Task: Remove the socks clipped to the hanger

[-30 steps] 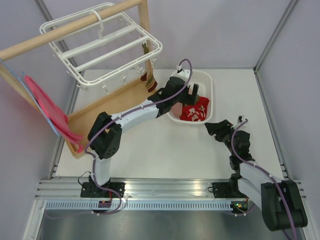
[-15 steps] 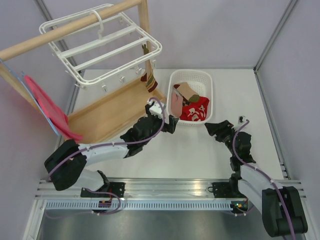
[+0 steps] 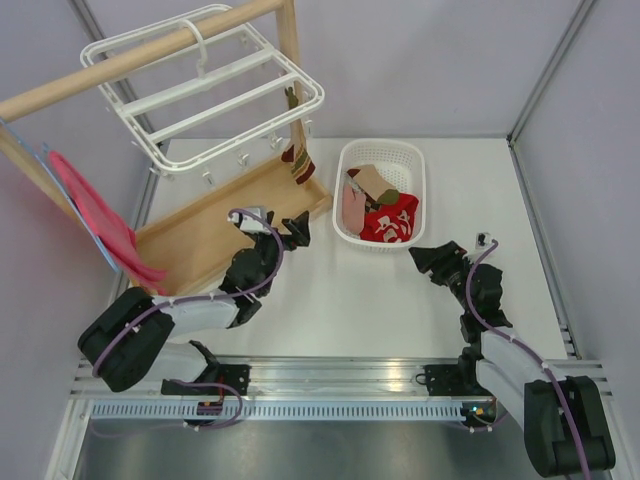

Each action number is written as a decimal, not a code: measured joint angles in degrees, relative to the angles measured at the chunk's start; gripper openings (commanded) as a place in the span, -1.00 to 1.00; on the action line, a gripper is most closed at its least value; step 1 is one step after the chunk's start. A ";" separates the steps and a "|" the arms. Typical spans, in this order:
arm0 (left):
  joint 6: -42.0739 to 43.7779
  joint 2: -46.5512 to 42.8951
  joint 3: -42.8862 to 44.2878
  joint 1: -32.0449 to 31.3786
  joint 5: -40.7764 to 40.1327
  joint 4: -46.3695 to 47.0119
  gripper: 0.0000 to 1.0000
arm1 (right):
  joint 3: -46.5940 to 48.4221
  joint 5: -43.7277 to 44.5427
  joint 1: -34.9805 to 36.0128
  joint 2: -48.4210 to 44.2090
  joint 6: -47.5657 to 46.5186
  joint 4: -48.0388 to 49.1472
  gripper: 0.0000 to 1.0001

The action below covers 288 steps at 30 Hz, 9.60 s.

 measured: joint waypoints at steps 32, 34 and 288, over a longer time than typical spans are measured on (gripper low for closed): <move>-2.86 26.93 29.22 13.20 8.31 3.72 0.29 | 3.10 -2.99 0.00 1.20 -2.62 -1.68 0.48; -2.97 27.69 29.27 13.75 8.33 3.80 0.26 | 3.30 -2.99 0.00 1.20 -2.80 -1.70 0.48; -3.04 -50.75 14.51 -6.62 15.72 -73.42 -0.95 | 111.78 48.09 61.55 59.39 -70.79 -33.40 0.35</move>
